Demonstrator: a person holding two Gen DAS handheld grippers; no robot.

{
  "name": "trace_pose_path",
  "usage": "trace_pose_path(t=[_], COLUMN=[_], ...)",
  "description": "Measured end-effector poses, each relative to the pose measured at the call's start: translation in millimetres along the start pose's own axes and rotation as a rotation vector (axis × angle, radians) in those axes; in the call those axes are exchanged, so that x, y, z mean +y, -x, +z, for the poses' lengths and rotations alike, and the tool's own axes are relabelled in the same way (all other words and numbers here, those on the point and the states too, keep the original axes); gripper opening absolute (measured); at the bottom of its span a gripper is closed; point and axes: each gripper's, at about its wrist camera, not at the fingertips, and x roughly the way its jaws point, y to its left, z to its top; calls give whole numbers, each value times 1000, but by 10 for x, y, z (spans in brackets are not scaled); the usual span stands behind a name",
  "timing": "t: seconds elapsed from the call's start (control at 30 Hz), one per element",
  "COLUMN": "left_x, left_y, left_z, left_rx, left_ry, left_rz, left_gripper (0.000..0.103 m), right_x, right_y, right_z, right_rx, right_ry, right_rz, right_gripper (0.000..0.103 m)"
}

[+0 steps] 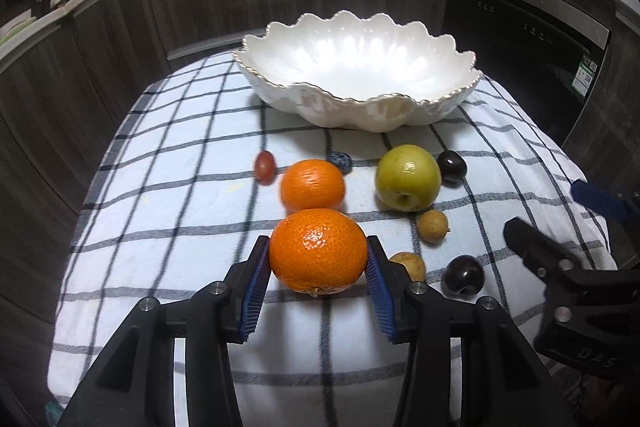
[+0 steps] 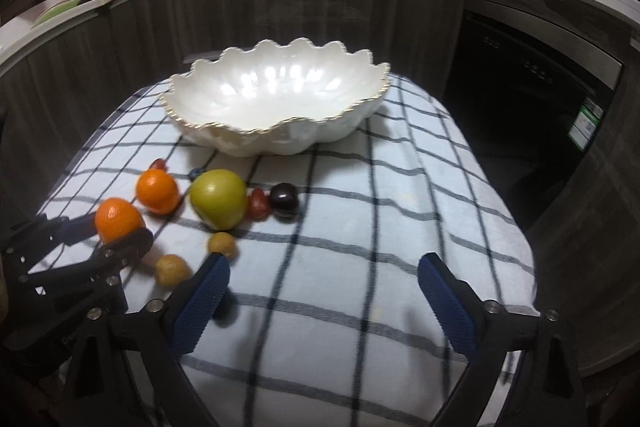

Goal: Organize fruits
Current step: 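Move the left tool to the nearest mandarin and close on it, then grasp the dark plum with the right tool while the left tool lifts the mandarin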

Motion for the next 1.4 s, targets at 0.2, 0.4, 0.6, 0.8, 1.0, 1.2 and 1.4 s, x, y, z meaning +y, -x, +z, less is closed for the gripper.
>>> trace_pose_path(t=[0.2,0.4,0.6,0.8,1.0,1.2,1.4], left_x=[118,206,262,280,242,216,210], left_y=[84,110,111,137,198,220,255], left_z=[-71,-126,-192,-210,-172,-97,48], left_rx=[5,2,9,7,-10,-10,-26], left_ry=[20,37,45,45,34,30,26], left_rz=[7,16,32,37,43,46,42], left_gripper=[46,46,46,46,46,46,46], right_x=[169,357,507,569,557,498,404], right_y=[-70,-141,-207,-265,-247,-164,-105], right_z=[-41,-99,-176,-232,-240,-165,-25], right_rx=[39,74,104,127,122,98,82], right_ry=[32,75,117,130,133,122,93], right_rz=[62,100,128,149,159,139,128], right_gripper=[77,67,55,35,29,29,29])
